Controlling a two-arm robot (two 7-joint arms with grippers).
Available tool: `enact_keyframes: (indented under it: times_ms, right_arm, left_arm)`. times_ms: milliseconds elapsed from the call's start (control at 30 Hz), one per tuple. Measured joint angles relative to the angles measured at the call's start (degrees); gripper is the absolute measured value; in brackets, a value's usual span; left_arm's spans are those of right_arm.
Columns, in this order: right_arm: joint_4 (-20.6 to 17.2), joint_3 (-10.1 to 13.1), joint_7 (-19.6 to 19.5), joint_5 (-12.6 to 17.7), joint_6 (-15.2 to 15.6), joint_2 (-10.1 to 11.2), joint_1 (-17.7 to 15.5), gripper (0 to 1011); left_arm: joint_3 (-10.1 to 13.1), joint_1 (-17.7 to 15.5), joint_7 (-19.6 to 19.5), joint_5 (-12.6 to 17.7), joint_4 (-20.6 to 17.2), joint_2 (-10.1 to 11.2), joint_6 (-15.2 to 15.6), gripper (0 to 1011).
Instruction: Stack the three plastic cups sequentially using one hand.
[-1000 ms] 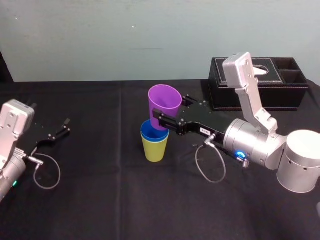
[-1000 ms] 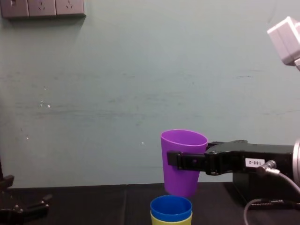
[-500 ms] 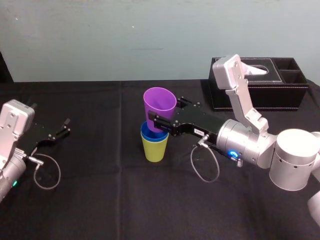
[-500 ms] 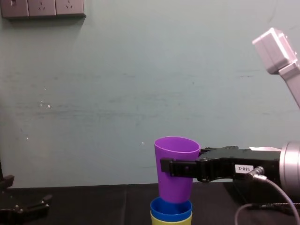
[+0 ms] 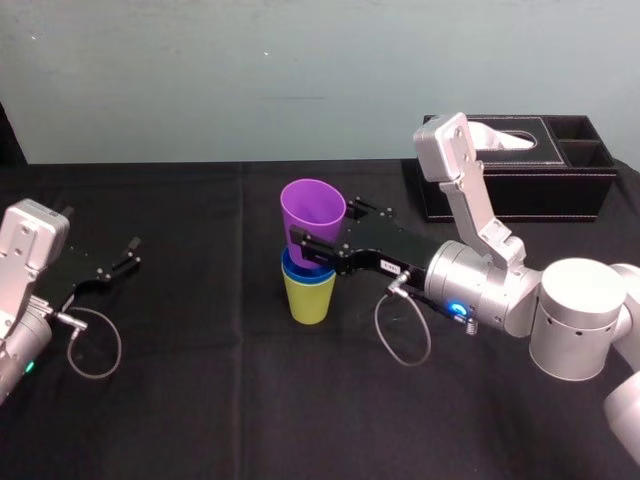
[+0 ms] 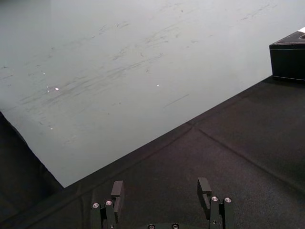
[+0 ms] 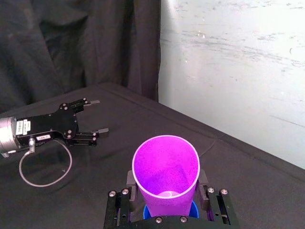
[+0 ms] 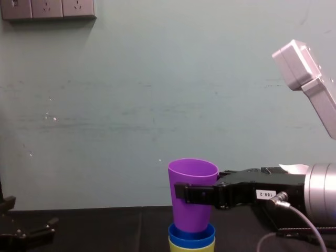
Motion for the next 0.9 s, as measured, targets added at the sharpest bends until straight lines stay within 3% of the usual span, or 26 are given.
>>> enact_keyframes:
  times_ms: [900]
  right_arm:
    - [2.02,-0.31,0.21,-1.09,-0.04,-0.86,-0.20,732]
  left_arm:
    - [0.00,0.00,0.00,0.00,0.00,0.00,0.00,1010]
